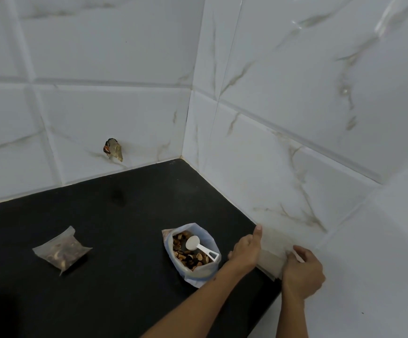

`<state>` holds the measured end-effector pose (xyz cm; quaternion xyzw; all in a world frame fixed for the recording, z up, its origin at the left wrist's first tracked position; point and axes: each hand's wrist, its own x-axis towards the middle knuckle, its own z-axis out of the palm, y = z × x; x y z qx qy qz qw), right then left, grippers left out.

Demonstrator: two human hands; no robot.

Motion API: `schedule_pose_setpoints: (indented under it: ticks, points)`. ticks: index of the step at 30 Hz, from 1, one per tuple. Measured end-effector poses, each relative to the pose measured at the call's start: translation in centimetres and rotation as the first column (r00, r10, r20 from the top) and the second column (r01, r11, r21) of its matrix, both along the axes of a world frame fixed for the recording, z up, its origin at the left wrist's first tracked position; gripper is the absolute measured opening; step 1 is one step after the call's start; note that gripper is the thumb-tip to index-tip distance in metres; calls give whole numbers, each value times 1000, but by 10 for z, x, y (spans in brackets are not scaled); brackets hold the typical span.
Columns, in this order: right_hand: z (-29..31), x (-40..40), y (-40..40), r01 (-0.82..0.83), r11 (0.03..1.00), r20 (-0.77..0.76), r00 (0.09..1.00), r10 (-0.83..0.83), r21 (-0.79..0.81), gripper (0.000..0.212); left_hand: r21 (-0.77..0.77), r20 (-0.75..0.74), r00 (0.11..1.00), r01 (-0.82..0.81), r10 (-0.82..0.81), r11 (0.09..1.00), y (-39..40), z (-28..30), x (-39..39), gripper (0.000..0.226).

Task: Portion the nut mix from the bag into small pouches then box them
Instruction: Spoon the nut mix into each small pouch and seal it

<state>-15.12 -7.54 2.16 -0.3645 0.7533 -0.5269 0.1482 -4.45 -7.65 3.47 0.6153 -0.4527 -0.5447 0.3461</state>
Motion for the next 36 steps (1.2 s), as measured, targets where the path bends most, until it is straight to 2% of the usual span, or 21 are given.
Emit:
schedule_pose_setpoints:
  ticks: [3, 6, 9, 11, 13, 16, 20, 23, 26, 28, 30, 31, 32, 33, 34, 36]
  points:
    - [3, 1, 2, -21, 999, 43, 999, 23, -35, 19, -31, -33, 999, -38, 37, 999, 0, 0, 2, 66]
    - [11, 8, 1, -66, 995, 117, 990, 74, -73, 18, -119, -187, 973, -155, 132, 981, 5, 7, 10, 50]
    - [24, 28, -1, -146, 987, 323, 933, 161, -72, 21, -265, -283, 938, -277, 200, 924, 17, 19, 29, 30]
    - [34, 49, -1, -260, 962, 539, 800, 265, -88, 23, -384, -309, 926, -332, 219, 862, 29, 28, 49, 37]
    - [43, 74, 5, -428, 894, 723, 574, 384, -135, 21, -506, -271, 926, -369, 262, 779, 45, 33, 73, 57]
    - [50, 112, 22, -660, 729, 838, 283, 466, -182, 21, -586, -181, 910, -404, 373, 702, 73, 35, 113, 90]
    - [47, 160, 45, -862, 473, 868, 84, 489, -183, 21, -593, -139, 831, -506, 539, 627, 110, 31, 157, 110]
    - [39, 188, 59, -939, 282, 859, -24, 512, -194, 16, -601, -152, 747, -589, 647, 540, 134, 28, 179, 100]
    - [38, 205, 74, -979, 129, 825, -59, 562, -158, 19, -613, -136, 686, -625, 714, 484, 155, 26, 194, 81]
    - [38, 214, 82, -989, 104, 756, -13, 654, -107, 19, -630, -92, 647, -626, 757, 459, 166, 24, 201, 73]
    - [39, 222, 88, -969, 238, 627, 149, 765, -60, 16, -655, -3, 599, -606, 801, 450, 175, 18, 208, 76]
    - [42, 224, 90, -940, 330, 569, 225, 791, -87, 14, -665, 54, 576, -588, 815, 460, 179, 15, 210, 79]
    - [47, 225, 93, -909, 386, 532, 253, 808, -155, 12, -676, 111, 558, -564, 822, 474, 182, 12, 212, 81]
    - [53, 225, 95, -891, 391, 493, 240, 836, -229, 9, -687, 162, 543, -538, 824, 489, 184, 8, 213, 81]
    - [60, 223, 98, -893, 348, 440, 201, 875, -286, 7, -691, 205, 534, -515, 821, 507, 185, 4, 213, 81]
    - [72, 220, 104, -947, 169, 253, 99, 962, -273, 6, -697, 273, 514, -477, 813, 536, 185, 0, 211, 79]
